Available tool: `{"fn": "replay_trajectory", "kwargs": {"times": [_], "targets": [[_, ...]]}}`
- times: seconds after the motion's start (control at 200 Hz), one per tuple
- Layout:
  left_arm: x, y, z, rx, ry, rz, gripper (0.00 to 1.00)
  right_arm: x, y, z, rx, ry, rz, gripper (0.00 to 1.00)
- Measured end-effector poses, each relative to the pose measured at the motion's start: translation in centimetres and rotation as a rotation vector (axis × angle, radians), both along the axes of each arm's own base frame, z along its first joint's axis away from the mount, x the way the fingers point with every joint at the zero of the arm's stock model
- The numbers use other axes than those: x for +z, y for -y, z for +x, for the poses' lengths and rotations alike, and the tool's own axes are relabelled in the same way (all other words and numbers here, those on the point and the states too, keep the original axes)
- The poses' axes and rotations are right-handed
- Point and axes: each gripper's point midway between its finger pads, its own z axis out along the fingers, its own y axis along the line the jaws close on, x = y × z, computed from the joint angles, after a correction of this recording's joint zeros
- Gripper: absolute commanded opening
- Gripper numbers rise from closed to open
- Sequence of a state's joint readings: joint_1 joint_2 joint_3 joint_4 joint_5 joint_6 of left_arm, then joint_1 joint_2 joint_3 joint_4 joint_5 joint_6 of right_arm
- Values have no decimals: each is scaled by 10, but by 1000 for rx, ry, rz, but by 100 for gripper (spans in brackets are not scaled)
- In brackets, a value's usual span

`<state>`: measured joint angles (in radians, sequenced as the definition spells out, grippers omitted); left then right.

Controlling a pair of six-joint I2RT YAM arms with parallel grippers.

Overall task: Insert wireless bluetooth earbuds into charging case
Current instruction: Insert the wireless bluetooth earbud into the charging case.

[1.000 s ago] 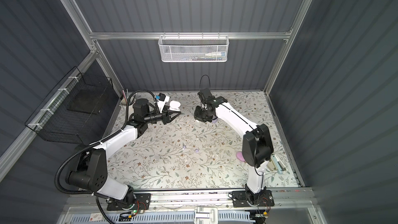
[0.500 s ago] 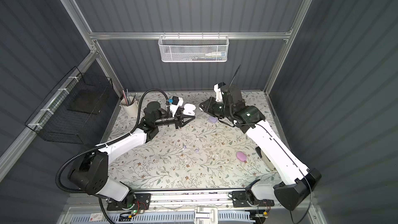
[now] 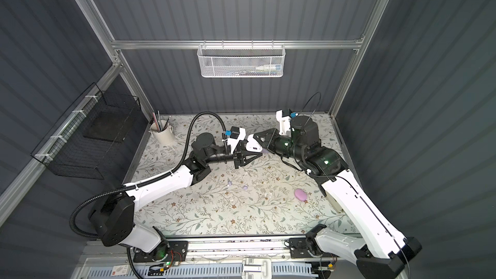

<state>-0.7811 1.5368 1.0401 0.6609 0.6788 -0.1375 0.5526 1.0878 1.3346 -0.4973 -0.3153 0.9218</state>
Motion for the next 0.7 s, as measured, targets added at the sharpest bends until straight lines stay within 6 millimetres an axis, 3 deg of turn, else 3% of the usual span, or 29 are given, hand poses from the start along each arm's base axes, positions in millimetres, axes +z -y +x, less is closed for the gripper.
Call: {"fn": "replay_trajectory", "kwargs": {"times": [0.28,0.695], "targets": [[6,10,-9,17,27,-19,21,1,3,-19,17,11,30,13],[8,18,-16,28,47,-21,20,-9,2,-22,20,4,37,14]]}}
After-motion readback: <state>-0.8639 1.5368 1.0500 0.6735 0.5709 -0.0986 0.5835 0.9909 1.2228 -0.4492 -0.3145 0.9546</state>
